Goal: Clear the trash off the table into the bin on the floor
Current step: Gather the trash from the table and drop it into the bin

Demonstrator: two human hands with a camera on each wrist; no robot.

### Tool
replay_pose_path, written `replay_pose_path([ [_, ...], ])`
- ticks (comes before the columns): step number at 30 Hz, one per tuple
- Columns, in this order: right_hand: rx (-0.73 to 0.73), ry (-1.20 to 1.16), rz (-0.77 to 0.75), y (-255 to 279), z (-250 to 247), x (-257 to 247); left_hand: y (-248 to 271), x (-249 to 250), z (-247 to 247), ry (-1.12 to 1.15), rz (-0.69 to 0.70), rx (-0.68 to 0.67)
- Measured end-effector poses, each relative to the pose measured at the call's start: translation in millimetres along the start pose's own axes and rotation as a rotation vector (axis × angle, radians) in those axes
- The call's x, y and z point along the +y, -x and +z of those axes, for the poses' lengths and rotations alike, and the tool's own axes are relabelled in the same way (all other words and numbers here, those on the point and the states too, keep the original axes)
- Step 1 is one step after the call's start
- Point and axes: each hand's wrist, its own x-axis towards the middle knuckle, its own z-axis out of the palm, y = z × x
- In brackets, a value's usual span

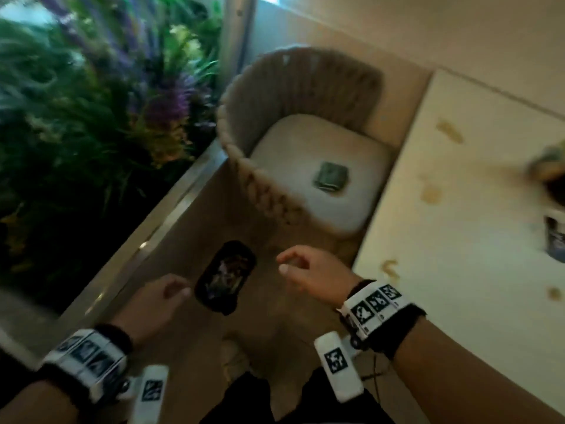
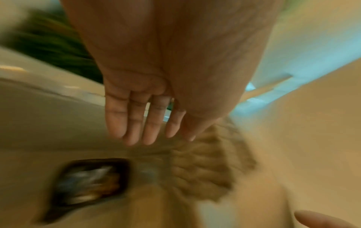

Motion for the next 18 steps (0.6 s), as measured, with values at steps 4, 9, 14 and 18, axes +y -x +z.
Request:
replay_pose_path([
  [4,0.204,-0.209,0.039,88,-76,57,20,112,15,-0.08,0.167,-0.073],
  [9,0.406,-0.327,0.155,187,-156,167,29,258,80,-0.085,0.268,-0.183],
  [14,0.558,-0.463,0.278,278,-219,281,37,404,176,-0.072,0.443,-0.282],
  [18,0.716,-0.474,0.348,326,-253,344,44,493,248,-0.139,0.585,-0.349],
])
